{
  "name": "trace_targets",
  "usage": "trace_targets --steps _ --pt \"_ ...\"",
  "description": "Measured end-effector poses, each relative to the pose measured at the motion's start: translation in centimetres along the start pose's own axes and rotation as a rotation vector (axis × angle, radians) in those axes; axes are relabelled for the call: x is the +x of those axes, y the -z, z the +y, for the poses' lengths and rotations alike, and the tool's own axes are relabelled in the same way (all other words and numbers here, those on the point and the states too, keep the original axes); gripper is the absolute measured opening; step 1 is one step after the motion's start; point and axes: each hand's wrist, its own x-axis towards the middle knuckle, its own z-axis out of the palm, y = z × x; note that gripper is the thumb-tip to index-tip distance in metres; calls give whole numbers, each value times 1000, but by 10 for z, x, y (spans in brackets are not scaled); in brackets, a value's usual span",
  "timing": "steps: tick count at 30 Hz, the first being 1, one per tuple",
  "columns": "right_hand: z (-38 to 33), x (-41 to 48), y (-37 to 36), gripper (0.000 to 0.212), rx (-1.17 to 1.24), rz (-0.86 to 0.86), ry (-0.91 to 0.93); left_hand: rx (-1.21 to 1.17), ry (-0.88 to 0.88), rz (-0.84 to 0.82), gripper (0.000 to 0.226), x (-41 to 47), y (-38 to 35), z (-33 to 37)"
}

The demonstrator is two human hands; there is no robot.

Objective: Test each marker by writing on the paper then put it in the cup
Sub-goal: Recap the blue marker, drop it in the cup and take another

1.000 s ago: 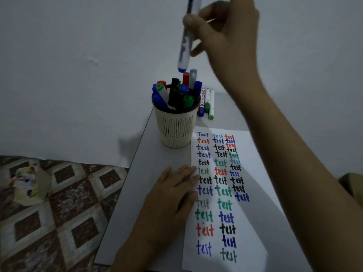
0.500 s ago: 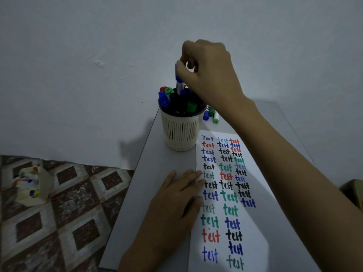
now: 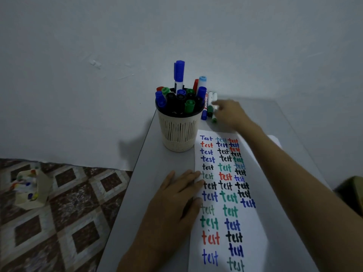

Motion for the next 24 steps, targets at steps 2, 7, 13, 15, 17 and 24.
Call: trace_targets --steps 2,7,13,15,17,24 --pt "2 -10 -11 33 -32 49 -16 -6 2 -7 54 0 0 0" --pt "2 -15 -13 22 28 213 -74 2 3 -13 55 0 0 -1" --pt "11 -11 6 40 609 207 -388 -3 -13 -1 53 0 -1 -2" --pt "6 -24 22 40 1043 107 -443 -10 -8 2 53 0 -1 -2" --pt "-1 -44 34 36 1321 8 -396 -12 2 -3 53 1 -1 -2" --pt "-24 -137 50 16 989 -285 -103 -85 69 45 53 0 5 7"
